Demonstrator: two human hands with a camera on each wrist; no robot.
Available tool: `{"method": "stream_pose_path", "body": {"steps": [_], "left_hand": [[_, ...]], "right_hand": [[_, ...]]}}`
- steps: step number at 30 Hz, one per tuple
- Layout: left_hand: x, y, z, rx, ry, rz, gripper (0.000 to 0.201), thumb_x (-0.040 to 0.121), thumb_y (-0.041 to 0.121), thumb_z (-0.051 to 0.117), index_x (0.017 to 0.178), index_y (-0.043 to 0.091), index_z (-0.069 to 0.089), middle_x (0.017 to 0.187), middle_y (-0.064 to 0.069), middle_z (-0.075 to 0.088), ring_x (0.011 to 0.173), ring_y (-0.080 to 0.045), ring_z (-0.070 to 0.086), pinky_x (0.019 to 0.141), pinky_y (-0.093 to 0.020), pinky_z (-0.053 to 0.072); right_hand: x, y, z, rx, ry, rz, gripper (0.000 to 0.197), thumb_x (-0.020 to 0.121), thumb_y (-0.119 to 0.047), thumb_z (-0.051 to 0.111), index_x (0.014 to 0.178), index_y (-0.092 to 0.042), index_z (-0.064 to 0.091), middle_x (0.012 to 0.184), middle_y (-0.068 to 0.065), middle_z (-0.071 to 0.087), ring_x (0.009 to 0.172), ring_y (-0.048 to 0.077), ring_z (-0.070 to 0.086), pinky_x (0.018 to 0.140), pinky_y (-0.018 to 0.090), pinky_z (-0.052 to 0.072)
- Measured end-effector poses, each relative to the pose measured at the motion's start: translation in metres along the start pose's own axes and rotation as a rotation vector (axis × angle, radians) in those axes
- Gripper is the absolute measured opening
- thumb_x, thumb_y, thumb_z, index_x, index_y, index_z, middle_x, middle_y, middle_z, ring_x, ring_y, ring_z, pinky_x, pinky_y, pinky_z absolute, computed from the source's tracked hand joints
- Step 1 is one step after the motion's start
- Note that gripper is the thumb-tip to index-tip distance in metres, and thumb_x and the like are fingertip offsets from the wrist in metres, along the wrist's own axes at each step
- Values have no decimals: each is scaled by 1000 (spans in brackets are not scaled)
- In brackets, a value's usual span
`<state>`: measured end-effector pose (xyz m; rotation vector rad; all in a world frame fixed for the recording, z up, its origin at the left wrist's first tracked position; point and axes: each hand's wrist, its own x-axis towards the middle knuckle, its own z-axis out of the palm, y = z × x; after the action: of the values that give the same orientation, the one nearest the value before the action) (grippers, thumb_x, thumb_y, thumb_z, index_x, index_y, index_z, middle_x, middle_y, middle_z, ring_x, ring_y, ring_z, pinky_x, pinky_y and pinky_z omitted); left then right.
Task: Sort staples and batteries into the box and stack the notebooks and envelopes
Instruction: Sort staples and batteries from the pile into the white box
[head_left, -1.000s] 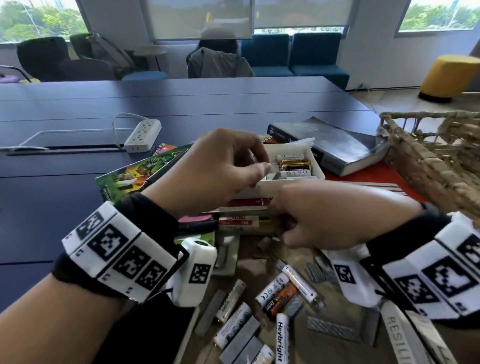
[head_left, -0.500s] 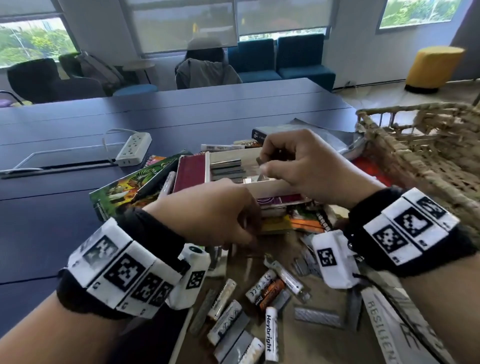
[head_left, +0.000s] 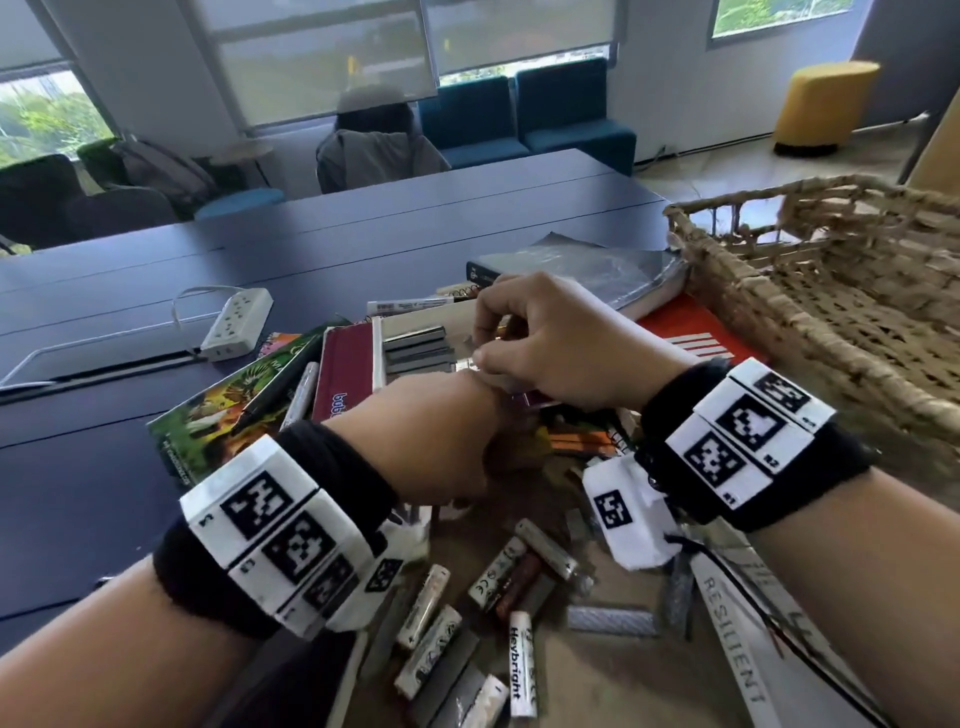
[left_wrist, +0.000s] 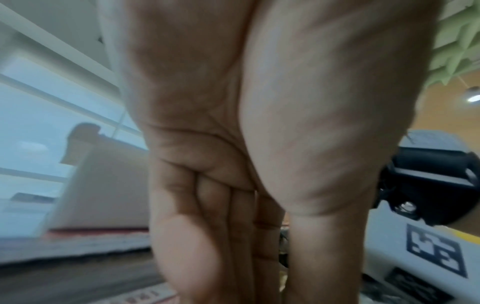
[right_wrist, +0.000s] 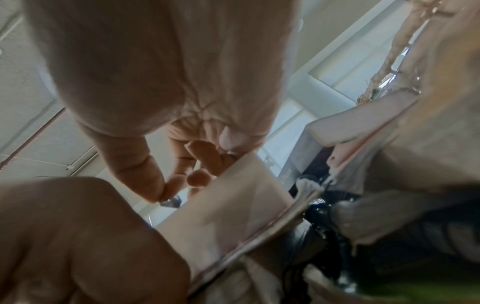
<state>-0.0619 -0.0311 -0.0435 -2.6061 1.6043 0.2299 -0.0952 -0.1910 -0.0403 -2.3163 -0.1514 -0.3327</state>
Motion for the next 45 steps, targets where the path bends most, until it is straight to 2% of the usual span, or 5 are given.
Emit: {"method": "stream_pose_path", "body": {"steps": [18,27,34,40,45], "left_hand": [[-2,-8,-6,-265,-76,-2,10,80,26,74,87,30,69,74,17,62,66,-5,59,60,-21,48],[-20,-18,-6,-903,384,75,6,90,2,74,93,6,70,77,-12,64,59,-11,53,56,-22,43],[-10,-39,3,-1077,819,-120,4,94,5,68,97,6,70,75,-3,72,57,-12,58,55,-18,47],[-6,-44,8,-1184,821,-167,7,95,6,67,102,7,69,74,3,70,56,-10,56,53,-16,45],[-5,-49,11,-1210,817,-209,13,95,10,68,107,13,71,72,5,70,53,-10,53,52,-15,44]], "right_hand": [[1,6,-4,21,-4,-13,9,87,-15,71,78,-16,68,76,1,69,71,19,62,69,33,50],[4,10,-3,76,38,-29,9,86,-7,69,81,-14,68,68,-8,63,59,2,51,60,20,41],[1,8,-4,227,22,18,25,91,-8,72,111,-15,59,84,12,75,77,39,68,65,49,55],[5,10,-1,174,13,26,23,93,-11,73,112,-20,65,79,4,74,55,4,55,53,18,42],[7,11,1,179,52,23,15,92,-13,75,105,-19,70,81,5,73,66,15,63,65,39,55]]}}
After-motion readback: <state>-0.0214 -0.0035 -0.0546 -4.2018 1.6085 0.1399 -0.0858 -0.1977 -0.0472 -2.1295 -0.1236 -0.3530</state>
